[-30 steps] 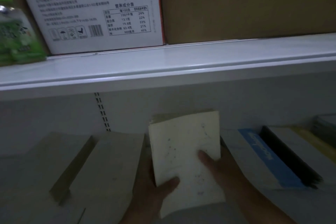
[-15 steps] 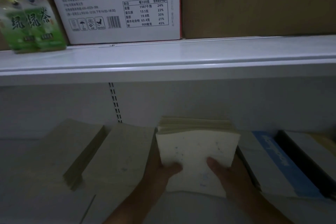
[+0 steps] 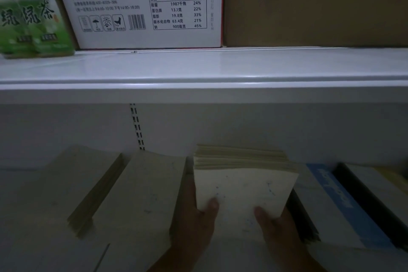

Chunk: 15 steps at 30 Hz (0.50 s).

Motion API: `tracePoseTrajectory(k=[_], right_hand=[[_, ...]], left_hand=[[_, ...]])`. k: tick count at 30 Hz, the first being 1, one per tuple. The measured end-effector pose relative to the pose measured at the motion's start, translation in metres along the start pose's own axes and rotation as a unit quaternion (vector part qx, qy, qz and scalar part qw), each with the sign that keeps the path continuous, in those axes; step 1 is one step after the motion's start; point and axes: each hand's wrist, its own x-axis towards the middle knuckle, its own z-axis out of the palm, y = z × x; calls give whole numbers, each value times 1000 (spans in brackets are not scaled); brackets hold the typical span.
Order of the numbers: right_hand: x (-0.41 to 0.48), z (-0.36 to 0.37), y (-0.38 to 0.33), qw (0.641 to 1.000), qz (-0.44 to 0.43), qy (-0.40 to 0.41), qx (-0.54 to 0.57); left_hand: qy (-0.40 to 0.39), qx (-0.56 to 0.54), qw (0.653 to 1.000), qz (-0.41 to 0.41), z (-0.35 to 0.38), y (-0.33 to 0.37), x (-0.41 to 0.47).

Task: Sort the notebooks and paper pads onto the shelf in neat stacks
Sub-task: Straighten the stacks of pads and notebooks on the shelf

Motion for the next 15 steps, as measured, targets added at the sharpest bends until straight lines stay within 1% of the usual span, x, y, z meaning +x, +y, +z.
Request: tracePoseTrajectory(k=[1,2,4,5,6,8,10,11,13,14,15], right_hand=[[-1,-1,-3,1000,-5,4,-16],[-3,-1,-8,999,-15,8,-29],[-3,-4,-23,998,-28,17,-46],[0,-5,-32,998,-20,15,-53],[7,-6,-40,998,4,4,-66],[22,-6,-50,990,92,-42,-103],[35,-2,-45,974,195,-70,-91],[41,1,-40,967,229,-80,-76],[49,5,-29,960,259,-83,-68],[51,6,-26,957,267,-86,-72],[53,7,-26,955,273,-89,-76]], left_hand=[[0,12,1000,4,0,0,1],[-10,10,1000,-10,0,2,4],[-57,-13,995,-78,0,10,22],[-90,-13,989,-119,0,13,32],[-131,-8,976,-172,0,15,43],[-194,-1,946,-260,-1,10,55],[-222,-36,933,-280,-4,1,48],[-227,-39,932,-280,-6,-3,41],[-255,-13,920,-298,-12,-8,23],[-267,4,919,-290,-16,-13,13],[-274,21,924,-266,-21,-15,4]])
